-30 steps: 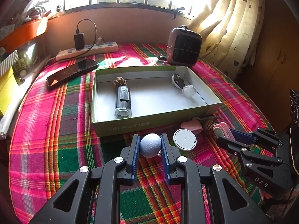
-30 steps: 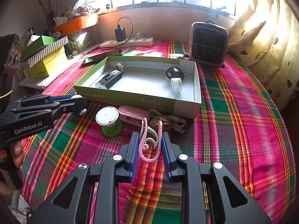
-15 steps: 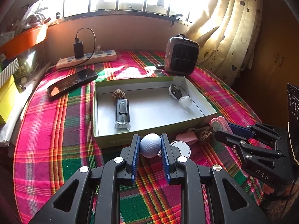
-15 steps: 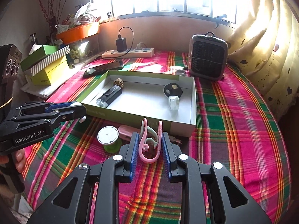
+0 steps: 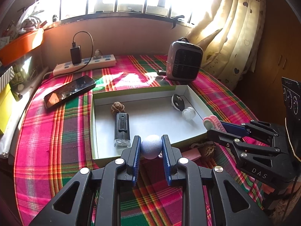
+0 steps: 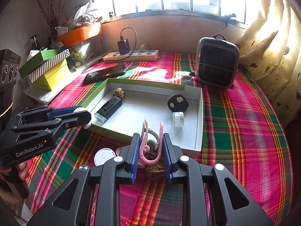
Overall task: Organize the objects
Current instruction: 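Lift the white knob and pink clip with both grippers over the white box, then lower the white knob and pink clip with both grippers into the box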
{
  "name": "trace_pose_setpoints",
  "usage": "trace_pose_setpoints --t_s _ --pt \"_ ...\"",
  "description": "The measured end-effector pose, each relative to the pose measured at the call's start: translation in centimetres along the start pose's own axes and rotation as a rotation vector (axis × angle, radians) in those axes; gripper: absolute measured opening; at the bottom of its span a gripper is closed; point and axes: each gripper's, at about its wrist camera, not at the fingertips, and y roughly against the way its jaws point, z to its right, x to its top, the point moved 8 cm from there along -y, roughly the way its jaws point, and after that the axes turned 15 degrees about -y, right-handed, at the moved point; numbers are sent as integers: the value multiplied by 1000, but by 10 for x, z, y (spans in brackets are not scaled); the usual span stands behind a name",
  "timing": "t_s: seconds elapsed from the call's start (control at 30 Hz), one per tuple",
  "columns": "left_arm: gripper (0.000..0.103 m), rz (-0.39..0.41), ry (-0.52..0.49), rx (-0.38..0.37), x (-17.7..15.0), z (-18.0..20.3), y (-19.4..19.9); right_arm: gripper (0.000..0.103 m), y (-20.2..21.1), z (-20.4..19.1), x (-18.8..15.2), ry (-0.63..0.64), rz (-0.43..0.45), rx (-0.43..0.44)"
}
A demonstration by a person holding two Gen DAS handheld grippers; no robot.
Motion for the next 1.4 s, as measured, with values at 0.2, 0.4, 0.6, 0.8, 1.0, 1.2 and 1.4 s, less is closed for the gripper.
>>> trace_pose_setpoints --t_s 0.2,0.4,0.6,0.8,1.0,1.2,1.4 --pt "20 -20 -1 -9 6 -1 -16 25 -15 0 13 4 -16 12" --pt "20 -38 4 -3 13 -8 -34 25 -31 -3 31 22 -26 21" --pt "20 -60 11 -8 17 -13 -51 25 -53 -2 47 27 -60 28" --pt "20 -80 10 -16 19 -17 -69 25 -77 -1 57 23 -94 25" --pt "20 -98 7 -21 21 -19 -81 25 -98 -2 61 22 -128 24" --pt "20 -118 13 -26 19 -23 -91 25 -110 -2 63 40 -150 5" --pt "20 -116 5 -24 20 -23 -93 25 -119 -1 63 49 -162 -16"
